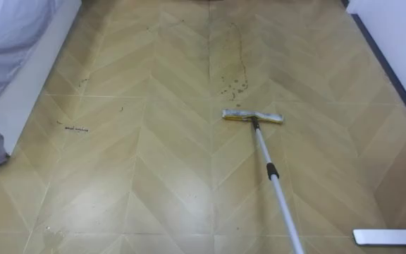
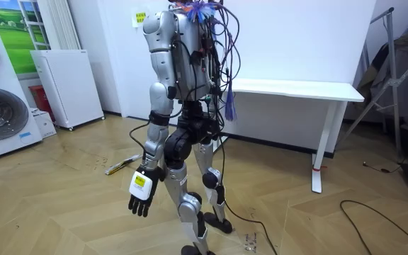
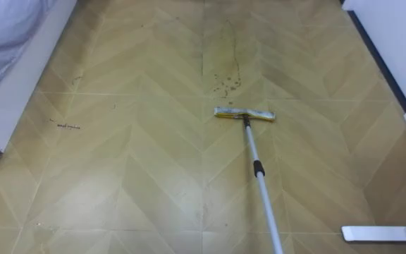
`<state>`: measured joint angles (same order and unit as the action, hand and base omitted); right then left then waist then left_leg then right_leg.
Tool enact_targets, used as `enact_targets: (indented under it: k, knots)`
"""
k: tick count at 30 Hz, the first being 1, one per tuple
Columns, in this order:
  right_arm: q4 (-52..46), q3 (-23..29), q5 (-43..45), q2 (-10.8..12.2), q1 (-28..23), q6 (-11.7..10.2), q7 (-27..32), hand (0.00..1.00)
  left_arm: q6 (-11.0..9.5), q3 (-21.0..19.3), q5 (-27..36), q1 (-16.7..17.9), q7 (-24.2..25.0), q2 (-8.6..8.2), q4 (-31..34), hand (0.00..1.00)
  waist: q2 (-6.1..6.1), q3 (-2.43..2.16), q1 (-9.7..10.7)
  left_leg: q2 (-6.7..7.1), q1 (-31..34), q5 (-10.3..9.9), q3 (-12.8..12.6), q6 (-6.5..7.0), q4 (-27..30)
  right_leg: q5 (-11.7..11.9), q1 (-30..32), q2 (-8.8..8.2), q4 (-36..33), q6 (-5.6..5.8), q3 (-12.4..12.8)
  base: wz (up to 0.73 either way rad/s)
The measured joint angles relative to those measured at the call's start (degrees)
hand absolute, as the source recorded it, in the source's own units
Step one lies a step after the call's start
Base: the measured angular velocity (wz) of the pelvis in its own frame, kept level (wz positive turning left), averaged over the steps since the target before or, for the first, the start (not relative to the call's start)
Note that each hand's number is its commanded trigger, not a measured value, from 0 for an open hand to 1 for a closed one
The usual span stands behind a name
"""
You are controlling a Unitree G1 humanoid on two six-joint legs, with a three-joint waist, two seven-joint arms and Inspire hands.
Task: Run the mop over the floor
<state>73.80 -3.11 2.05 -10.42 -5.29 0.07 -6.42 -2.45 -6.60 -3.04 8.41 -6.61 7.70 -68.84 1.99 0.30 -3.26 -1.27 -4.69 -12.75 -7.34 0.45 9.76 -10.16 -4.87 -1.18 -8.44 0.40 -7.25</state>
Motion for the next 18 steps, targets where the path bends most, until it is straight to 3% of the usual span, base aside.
enact_targets:
  k: [8,18]
  knots:
    - [0.5,0.0,0.0,0.0,0.0,0.2,0.0,1.00,1.9,0.0,0.2,0.3,1.0,0.21,-1.0,0.00,-0.27,-0.22,0.0,-0.03,0.0,0.0,0.2,0.00,0.0,0.0,-0.1,0.02,-0.2,0.00,-0.2,0.00]
    - [1.8,0.0,-2.0,-0.3,0.9,1.0,-1.3,1.00,4.6,0.4,0.0,0.1,1.1,0.54,-0.9,0.00,-0.12,-0.15,0.1,0.01,1.3,0.0,1.4,0.00,0.3,0.0,0.9,-0.05,-0.2,0.00,-1.0,0.04]
